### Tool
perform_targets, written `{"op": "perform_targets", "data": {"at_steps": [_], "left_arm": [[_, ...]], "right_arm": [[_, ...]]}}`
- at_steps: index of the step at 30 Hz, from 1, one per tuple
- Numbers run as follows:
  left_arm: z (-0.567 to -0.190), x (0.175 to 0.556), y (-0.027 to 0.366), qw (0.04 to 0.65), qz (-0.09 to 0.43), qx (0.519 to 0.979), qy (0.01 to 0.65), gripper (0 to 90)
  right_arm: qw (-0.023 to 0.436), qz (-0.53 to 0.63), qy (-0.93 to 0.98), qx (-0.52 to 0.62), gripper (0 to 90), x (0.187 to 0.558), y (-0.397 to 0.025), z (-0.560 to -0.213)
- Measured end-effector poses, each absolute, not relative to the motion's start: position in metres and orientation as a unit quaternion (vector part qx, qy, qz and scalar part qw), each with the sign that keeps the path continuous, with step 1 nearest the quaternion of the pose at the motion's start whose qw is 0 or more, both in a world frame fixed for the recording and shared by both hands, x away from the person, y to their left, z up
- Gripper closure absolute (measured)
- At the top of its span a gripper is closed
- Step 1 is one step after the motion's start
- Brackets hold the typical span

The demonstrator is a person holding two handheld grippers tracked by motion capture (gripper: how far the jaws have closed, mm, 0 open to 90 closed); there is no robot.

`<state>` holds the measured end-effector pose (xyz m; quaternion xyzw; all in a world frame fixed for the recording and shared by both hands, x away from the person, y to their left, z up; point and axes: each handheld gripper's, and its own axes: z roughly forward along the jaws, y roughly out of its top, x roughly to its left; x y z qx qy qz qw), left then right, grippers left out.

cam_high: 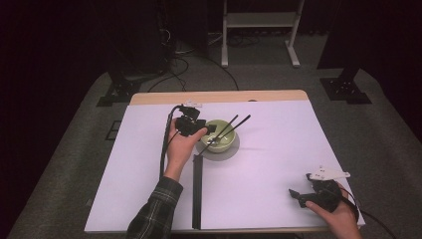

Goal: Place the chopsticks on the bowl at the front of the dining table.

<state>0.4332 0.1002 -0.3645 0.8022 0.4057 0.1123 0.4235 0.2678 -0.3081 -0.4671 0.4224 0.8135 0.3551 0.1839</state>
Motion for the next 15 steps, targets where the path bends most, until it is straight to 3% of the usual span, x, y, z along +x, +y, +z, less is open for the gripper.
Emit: {"op": "perform_targets", "data": {"at_steps": [15], "left_arm": [[-0.363, 0.416, 0.122, 0.414, 0.135, 0.803, 0.407, 18.5]], "right_arm": [[0.184, 0.355, 0.813, 0.422, 10.6, 0.268, -0.308, -0.467]]}}
